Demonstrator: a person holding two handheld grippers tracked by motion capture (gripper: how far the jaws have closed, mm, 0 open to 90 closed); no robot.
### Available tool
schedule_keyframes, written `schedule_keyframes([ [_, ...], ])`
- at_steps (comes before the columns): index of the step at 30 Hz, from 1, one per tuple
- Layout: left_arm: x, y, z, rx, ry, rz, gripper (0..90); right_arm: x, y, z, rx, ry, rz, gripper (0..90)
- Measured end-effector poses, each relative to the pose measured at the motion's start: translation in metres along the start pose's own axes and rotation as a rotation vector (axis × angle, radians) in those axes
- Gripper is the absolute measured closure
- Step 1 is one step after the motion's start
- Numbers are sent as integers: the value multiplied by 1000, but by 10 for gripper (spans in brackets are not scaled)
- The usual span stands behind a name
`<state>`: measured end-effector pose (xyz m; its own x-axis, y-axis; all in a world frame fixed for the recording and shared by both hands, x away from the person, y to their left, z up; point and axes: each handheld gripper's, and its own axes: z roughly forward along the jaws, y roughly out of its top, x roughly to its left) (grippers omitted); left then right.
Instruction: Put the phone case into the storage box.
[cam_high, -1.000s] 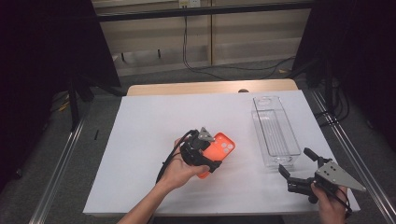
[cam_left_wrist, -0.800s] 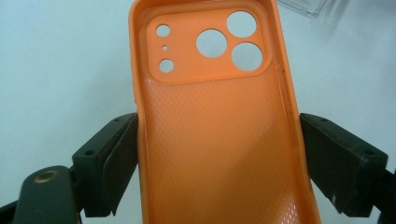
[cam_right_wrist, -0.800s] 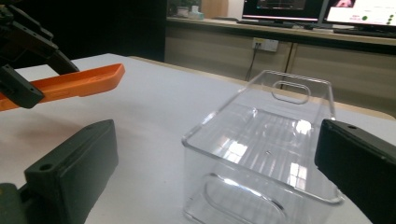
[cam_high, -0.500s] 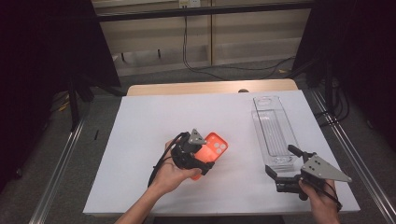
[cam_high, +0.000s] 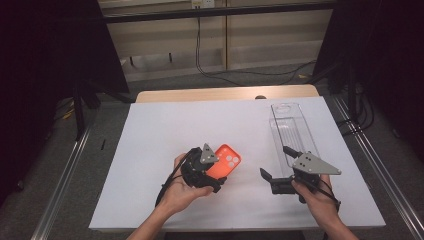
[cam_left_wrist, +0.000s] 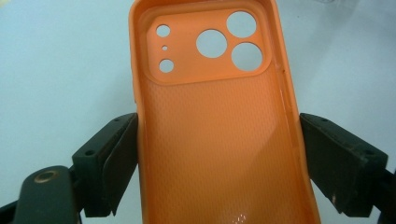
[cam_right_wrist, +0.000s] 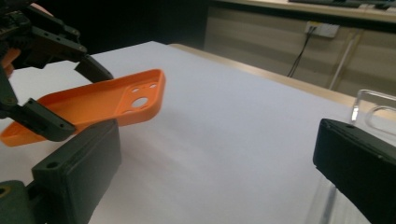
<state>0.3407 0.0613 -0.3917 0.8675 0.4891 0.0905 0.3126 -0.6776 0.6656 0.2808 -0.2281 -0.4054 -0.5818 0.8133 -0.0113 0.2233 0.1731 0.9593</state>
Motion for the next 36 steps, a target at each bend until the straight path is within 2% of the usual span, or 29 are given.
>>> schedule_keyframes([
  [4, -3, 0, -1, -21, 18, 6, 153, 1, 9, 5, 35, 54, 27, 0],
  [8, -7, -1, 0, -32, 38, 26, 153, 1, 16, 10, 47, 51, 49, 0],
  [13, -11, -1, 0, -51, 68, 31, 153, 2, 19, 15, 76, 76, 80, 33],
  [16, -14, -1, -1, -46, 94, 54, 154, 4, 17, 21, 130, 90, 120, 45],
  [19, -16, 0, 0, -39, 116, 83, 153, 4, 14, 25, 156, 87, 140, 49],
  [22, -19, 1, 3, -29, 119, 97, 153, 4, 14, 27, 168, 90, 180, 47],
  [26, -21, 2, 7, -31, 142, 104, 153, 3, 15, 28, 175, 96, 234, 61],
  [28, -23, 3, 7, -33, 155, 122, 153, 2, 16, 29, 192, 96, 250, 66],
  [34, -32, 6, 7, -97, 194, 120, 154, -1, 15, 32, 267, 122, 264, 85],
  [36, -34, 7, 7, -115, 208, 119, 154, -3, 18, 33, 303, 135, 285, 85],
])
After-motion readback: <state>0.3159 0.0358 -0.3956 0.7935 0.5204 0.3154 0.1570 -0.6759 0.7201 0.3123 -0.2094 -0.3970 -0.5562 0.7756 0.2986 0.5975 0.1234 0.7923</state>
